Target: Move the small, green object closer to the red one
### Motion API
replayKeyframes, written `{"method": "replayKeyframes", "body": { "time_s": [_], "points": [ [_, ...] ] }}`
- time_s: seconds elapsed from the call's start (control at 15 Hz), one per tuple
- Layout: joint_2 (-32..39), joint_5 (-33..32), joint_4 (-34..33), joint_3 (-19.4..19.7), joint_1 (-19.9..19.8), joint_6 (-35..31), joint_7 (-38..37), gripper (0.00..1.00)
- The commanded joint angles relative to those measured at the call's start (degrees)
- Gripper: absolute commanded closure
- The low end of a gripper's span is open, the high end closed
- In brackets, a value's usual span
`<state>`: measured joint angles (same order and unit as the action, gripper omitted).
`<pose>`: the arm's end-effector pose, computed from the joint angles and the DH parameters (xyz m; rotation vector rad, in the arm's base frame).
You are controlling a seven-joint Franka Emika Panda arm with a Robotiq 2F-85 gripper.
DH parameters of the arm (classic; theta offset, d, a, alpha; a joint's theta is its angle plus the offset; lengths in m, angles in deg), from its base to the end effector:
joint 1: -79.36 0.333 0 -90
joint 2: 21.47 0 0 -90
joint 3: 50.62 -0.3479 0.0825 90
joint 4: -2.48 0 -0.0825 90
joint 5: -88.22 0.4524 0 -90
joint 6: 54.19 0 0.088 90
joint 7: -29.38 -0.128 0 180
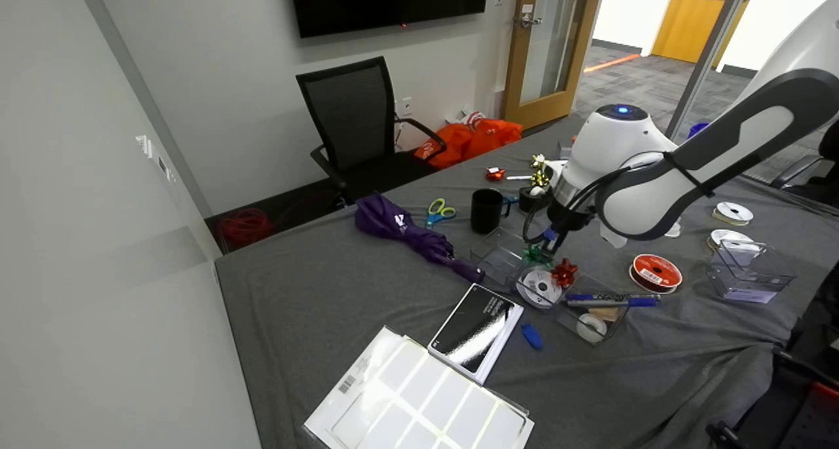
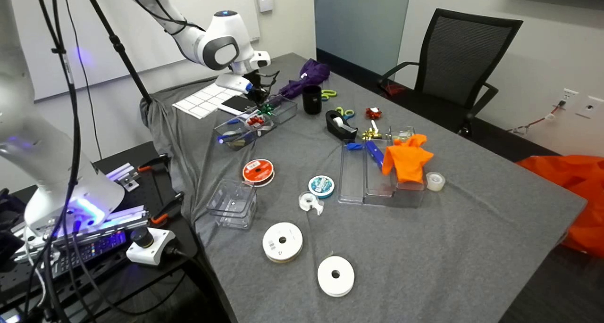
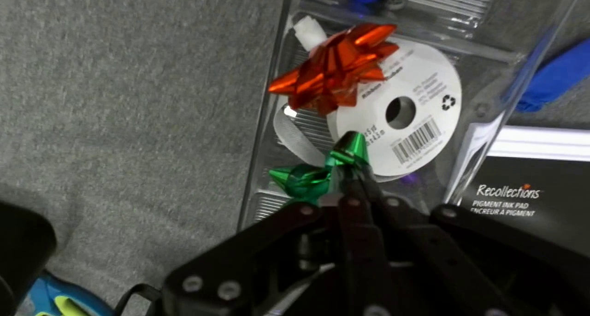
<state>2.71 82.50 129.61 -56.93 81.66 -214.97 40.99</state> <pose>0.6076 0.0985 0.1492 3.0569 0.6692 0.2657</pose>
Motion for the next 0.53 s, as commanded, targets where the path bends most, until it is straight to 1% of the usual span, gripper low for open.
{"method": "replayKeyframes", "body": {
  "time_s": [0.0,0.07,0.27,0.47],
  "points": [
    [-1.3,0.1,0.8,-1.0,-1.3,4.2,3.3,0.73],
    [-1.5,-0.4,0.6,-0.5,-0.9,6.2,3.3,0.69],
    [-1.6,-1.0,-0.1,0.0,-0.8,11.3,4.5,0.46],
    [-2.3,-1.0,0.1,0.3,-1.1,13.1,5.9,0.26]
  ]
}}
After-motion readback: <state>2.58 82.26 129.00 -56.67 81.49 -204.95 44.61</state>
